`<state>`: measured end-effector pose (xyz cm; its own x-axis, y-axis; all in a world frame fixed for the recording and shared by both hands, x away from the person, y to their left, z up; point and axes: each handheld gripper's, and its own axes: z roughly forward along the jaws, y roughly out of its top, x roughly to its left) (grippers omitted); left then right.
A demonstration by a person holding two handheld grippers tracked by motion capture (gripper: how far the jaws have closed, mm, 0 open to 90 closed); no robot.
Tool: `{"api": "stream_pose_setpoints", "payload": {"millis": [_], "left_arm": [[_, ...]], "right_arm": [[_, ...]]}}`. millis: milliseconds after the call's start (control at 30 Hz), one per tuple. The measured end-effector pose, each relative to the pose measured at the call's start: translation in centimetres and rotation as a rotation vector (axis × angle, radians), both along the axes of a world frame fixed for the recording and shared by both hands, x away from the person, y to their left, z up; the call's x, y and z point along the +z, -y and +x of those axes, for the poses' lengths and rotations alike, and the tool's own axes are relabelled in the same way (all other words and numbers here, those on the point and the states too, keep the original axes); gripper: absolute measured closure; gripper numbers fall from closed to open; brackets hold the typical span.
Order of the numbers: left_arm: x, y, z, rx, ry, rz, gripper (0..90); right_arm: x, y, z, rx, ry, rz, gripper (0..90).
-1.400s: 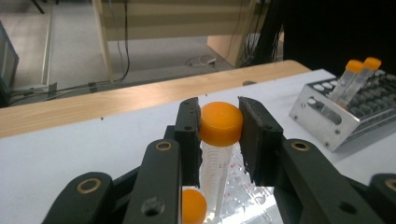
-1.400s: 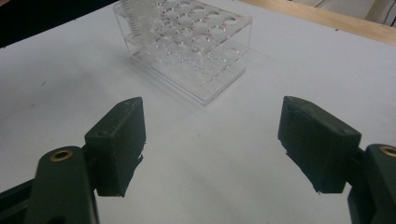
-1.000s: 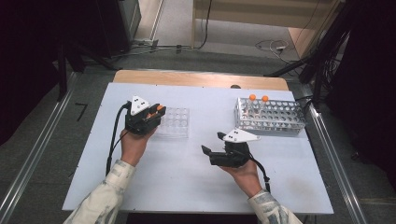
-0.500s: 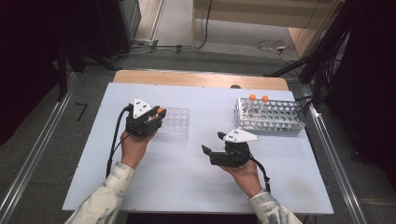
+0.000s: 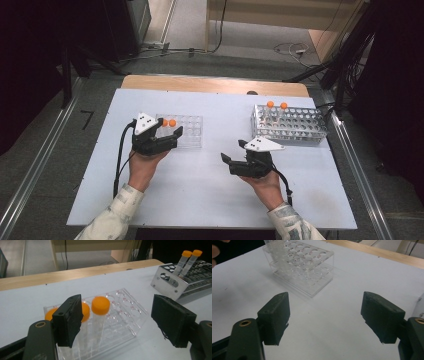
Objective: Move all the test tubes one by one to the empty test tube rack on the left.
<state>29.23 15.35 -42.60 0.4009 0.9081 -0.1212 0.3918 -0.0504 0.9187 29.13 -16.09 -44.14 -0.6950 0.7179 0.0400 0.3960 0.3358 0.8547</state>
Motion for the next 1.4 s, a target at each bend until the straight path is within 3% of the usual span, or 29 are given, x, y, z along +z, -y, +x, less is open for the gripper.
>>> {"api": "stream_pose_setpoints", "payload": {"millis": [67, 300, 600, 767, 1100, 1400], "left_arm": [[-0.2, 0.0, -0.5, -0.014, -0.017, 0.001, 22.3], [-0.7, -0.4, -2.0, -0.025, -0.014, 0.001, 20.5], [-2.2, 0.3, -2.6, -0.029, -0.039, 0.016, 13.6], [-2.6, 0.4, -2.9, -0.045, -0.045, 0.013, 9.7], [-2.9, 0.2, -2.8, -0.067, -0.058, -0.012, 7.1], [-2.8, 0.2, -3.0, -0.069, -0.035, -0.02, 7.1]], "right_arm": [[0.1, 0.3, 0.1, -0.015, 0.0, 0.001, 21.8], [0.4, 1.2, 0.4, -0.043, 0.003, 0.014, 21.8], [1.0, 2.3, 0.7, -0.079, 0.005, 0.019, 21.9], [1.6, 3.7, 1.1, -0.118, 0.01, 0.046, 21.9], [2.3, 7.1, 2.5, -0.243, 0.028, 0.054, 21.9], [2.3, 9.0, 4.1, -0.351, 0.03, 0.041, 22.2]]}}
